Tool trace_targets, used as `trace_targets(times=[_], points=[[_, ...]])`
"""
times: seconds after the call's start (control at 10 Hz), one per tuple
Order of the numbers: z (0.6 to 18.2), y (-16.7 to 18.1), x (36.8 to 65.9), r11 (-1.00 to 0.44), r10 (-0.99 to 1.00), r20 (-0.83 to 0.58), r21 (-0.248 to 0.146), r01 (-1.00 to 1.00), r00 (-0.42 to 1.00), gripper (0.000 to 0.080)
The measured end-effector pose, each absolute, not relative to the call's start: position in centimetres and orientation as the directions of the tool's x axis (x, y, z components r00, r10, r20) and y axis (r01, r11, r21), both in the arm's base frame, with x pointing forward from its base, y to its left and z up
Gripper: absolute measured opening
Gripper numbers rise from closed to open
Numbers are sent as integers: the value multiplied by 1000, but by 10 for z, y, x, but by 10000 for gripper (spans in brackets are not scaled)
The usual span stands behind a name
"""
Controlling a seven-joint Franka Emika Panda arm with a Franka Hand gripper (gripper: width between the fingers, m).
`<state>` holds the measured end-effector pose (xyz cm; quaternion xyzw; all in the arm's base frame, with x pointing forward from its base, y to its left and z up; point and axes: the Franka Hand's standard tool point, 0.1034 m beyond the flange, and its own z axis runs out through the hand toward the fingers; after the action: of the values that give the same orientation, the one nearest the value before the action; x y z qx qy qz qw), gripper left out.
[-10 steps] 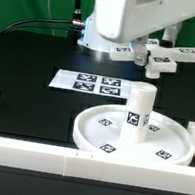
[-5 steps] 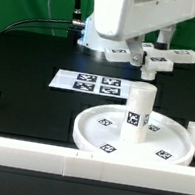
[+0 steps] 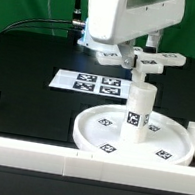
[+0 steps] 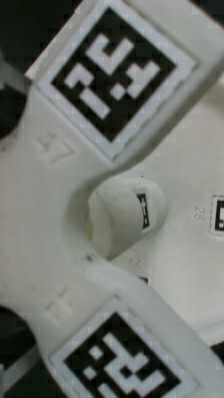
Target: Assemble round table
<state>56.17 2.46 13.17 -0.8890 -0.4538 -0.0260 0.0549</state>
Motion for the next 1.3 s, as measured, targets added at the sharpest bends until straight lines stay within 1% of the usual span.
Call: trace_targets(times=[0.2, 0.4, 0.8, 1.0, 1.3], points=[[125, 34, 559, -567, 815, 90, -84, 819, 573, 445], [119, 34, 555, -568, 814, 87, -89, 818, 575, 445], [114, 35, 552, -570, 813, 82, -97, 816, 577, 445], [106, 36, 550, -569, 813, 76, -109, 815, 578, 445], [103, 36, 551, -569, 813, 76, -112, 815, 578, 445]])
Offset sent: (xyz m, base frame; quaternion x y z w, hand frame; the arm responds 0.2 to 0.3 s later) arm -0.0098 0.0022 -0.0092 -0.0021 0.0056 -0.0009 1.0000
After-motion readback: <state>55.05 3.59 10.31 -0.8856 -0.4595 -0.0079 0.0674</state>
